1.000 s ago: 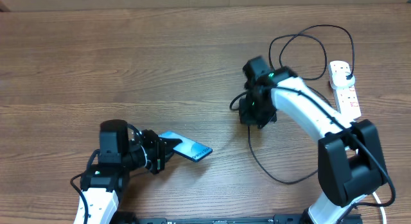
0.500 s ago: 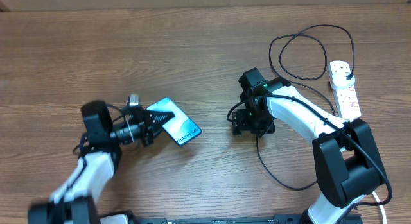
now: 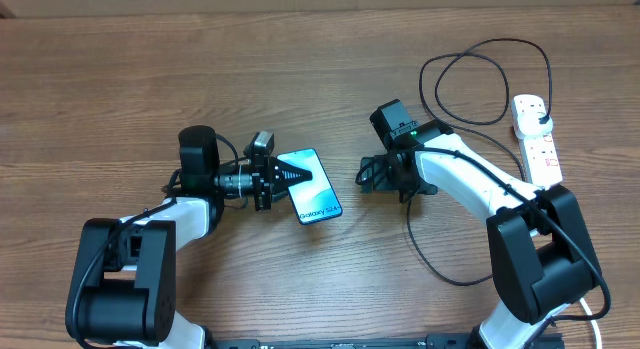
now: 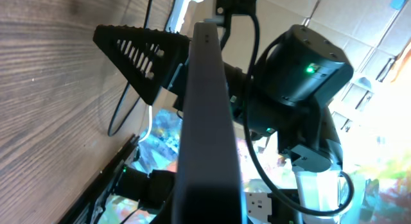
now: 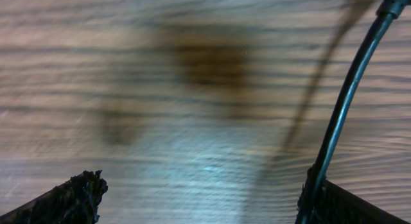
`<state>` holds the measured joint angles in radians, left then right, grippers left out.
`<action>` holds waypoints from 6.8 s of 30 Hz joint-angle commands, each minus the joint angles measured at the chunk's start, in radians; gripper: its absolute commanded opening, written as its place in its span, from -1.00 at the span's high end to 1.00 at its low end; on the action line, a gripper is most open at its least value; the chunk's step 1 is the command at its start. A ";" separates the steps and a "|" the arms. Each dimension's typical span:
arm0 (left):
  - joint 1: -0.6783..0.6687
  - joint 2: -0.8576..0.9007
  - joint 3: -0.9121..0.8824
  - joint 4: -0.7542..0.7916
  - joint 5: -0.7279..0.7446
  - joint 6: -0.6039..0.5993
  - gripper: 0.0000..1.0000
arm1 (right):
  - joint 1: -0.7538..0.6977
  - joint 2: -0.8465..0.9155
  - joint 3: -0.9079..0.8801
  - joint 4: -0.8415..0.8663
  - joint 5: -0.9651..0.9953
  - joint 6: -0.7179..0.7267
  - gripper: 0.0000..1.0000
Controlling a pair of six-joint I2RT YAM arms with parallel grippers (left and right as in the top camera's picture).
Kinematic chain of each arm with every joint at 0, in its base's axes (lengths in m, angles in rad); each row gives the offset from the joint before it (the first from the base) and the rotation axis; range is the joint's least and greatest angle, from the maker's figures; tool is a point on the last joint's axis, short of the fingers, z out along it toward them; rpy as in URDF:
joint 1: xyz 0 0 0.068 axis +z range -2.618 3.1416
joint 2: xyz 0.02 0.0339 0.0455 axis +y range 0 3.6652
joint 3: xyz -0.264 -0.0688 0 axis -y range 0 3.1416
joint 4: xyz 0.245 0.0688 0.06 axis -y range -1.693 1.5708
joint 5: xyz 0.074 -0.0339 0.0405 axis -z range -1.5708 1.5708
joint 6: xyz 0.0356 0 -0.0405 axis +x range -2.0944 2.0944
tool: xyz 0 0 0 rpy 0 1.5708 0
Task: Plug charger to phone and switch on socket
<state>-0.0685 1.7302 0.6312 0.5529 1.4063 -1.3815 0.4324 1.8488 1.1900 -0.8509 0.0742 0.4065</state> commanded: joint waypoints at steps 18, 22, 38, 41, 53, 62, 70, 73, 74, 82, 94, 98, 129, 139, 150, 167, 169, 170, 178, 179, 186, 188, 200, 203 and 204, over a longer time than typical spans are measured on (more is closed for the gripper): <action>0.043 0.003 0.026 0.010 0.056 0.017 0.92 | -0.002 -0.006 0.020 -0.146 0.300 0.169 -1.00; 0.043 0.003 0.026 0.009 0.057 0.017 0.92 | 0.000 -0.006 0.020 -0.174 0.194 0.117 -0.99; 0.042 0.003 0.026 0.009 0.060 0.017 0.92 | -0.179 0.000 0.020 0.015 0.019 0.286 -0.63; 0.042 0.003 0.026 0.010 0.057 0.017 0.92 | -0.226 0.011 0.020 0.030 -0.023 0.282 -0.54; 0.042 0.003 0.026 0.009 0.070 0.024 0.92 | -0.237 0.058 -0.011 0.056 -0.067 0.267 -0.21; 0.042 0.003 0.026 0.009 0.084 0.024 0.92 | -0.235 0.177 -0.013 0.014 -0.077 0.267 0.13; 0.042 0.003 0.026 0.009 0.083 0.024 0.92 | -0.235 0.192 -0.013 -0.013 -0.122 0.267 0.41; 0.042 0.003 0.026 0.009 0.077 0.024 0.92 | -0.235 0.192 -0.013 -0.035 -0.121 0.267 0.42; 0.042 0.003 0.026 0.009 0.075 0.024 0.91 | -0.235 0.192 -0.013 -0.040 -0.122 0.267 0.41; 0.042 0.003 0.026 0.009 0.060 0.024 0.91 | -0.235 0.192 -0.013 -0.048 -0.126 0.264 0.92; 0.042 0.003 0.026 0.010 0.079 0.024 0.92 | -0.235 0.014 0.071 -0.169 -0.286 0.013 0.92; 0.044 0.003 0.026 0.017 0.111 0.024 0.91 | -0.235 -0.149 0.071 -0.208 -0.545 -0.153 0.92; -0.047 0.003 0.254 0.126 0.174 -0.014 0.92 | 0.142 -0.585 0.045 -0.371 -0.781 -0.323 0.92; -0.029 0.003 0.254 0.126 0.146 -0.003 0.92 | 0.170 -0.584 0.045 -0.309 -0.938 -0.056 0.92; -0.027 0.003 0.254 0.126 0.156 -0.093 0.92 | 0.195 -0.565 0.000 -0.298 -0.763 -0.032 0.92; -0.029 0.003 0.254 0.122 0.124 -0.093 0.92 | 0.242 -0.562 0.000 -0.275 -0.741 -0.033 0.92; -0.031 0.003 0.254 0.104 0.101 -0.093 0.92 | 0.242 -0.562 0.000 -0.275 -0.740 -0.035 0.92; -0.031 0.003 0.254 0.097 0.093 -0.093 0.92 | 0.242 -0.562 0.000 -0.276 -0.740 -0.039 0.92; -0.031 0.003 0.254 0.085 0.079 -0.088 0.92 | 0.242 -0.562 0.000 -0.314 -0.625 -0.101 0.92; -0.031 0.003 0.254 0.085 0.080 -0.080 0.92 | 0.242 -0.562 0.000 -0.317 -0.614 -0.101 0.92; -0.031 0.003 0.254 0.075 0.096 -0.012 0.92 | 0.249 -0.562 0.001 -0.330 -0.625 -0.205 0.92; -0.031 0.003 0.254 0.073 0.096 -0.005 0.92 | 0.264 -0.562 0.002 -0.340 -0.625 -0.226 0.92; -0.046 0.003 0.254 0.073 0.118 0.094 0.92 | 0.359 -0.562 0.003 -0.319 -0.522 -0.206 0.92; -0.050 0.003 0.254 0.073 0.112 0.123 0.92 | 0.359 -0.562 0.003 -0.308 -0.503 -0.182 0.92; -0.050 0.003 0.254 0.073 0.109 0.123 0.92 | 0.359 -0.562 0.003 -0.305 -0.493 -0.170 0.92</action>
<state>-0.1081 1.7306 0.8597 0.6205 1.4921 -1.3239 0.7872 1.2877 1.1908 -1.1671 -0.4614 0.2100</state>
